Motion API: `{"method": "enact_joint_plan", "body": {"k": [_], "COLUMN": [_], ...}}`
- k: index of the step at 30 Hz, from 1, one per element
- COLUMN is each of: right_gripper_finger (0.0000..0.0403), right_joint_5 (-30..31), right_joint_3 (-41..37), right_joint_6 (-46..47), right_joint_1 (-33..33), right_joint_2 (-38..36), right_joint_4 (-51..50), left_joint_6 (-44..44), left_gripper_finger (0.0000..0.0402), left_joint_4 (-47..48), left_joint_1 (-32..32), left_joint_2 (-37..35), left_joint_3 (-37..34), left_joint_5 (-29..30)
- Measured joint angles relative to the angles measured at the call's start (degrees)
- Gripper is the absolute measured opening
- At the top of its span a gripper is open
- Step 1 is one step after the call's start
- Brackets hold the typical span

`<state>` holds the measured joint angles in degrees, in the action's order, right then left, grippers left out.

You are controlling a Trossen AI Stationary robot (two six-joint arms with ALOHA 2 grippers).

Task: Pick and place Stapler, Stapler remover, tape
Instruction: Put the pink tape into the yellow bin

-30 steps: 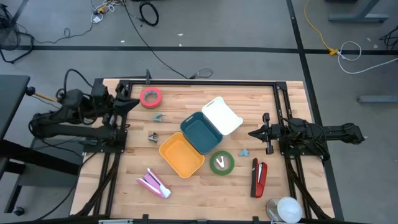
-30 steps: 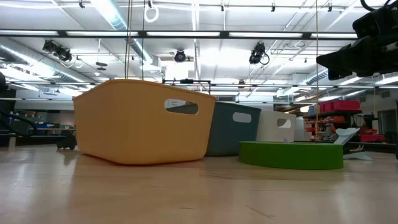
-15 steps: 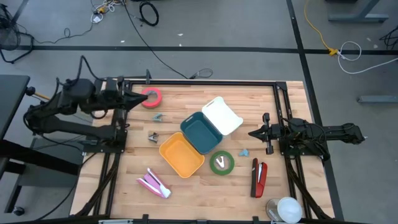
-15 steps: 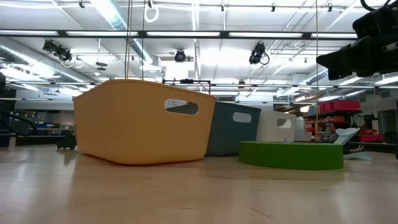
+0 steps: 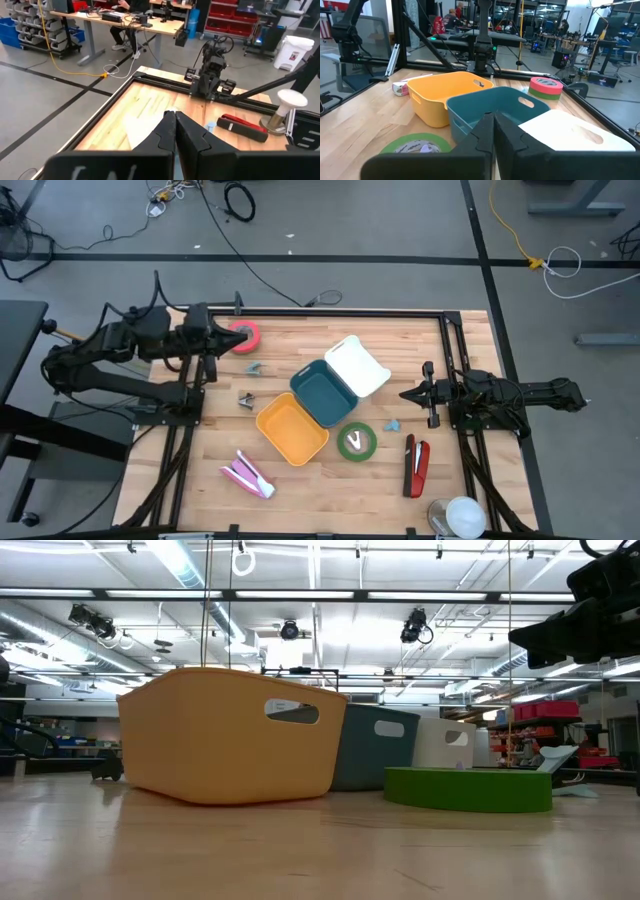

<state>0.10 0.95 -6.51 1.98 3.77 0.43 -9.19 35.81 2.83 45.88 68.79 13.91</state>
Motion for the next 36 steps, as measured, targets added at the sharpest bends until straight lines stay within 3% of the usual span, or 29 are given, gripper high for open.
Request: {"method": "enact_joint_plan", "body": {"k": [20, 36], "right_gripper_finger": [0.0013, 0.0013], "right_joint_5": [0.0, 0.01], "right_joint_3": [-0.01, -0.02], "right_joint_6": [-0.01, 0.01], "right_joint_1": [-0.01, -0.01], "right_joint_2": [0.02, 0.0], "right_joint_4": [0.0, 0.0], "left_joint_6": [5.86, 6.01], "left_gripper_finger": [0.0014, 0.0014], "left_joint_4": [-0.46, 3.96], "left_joint_1": [0.94, 19.21], "left_joint_2": [1.96, 4.16], "left_joint_3": [0.0, -0.04], "left_joint_5": [-3.54, -3.63]}}
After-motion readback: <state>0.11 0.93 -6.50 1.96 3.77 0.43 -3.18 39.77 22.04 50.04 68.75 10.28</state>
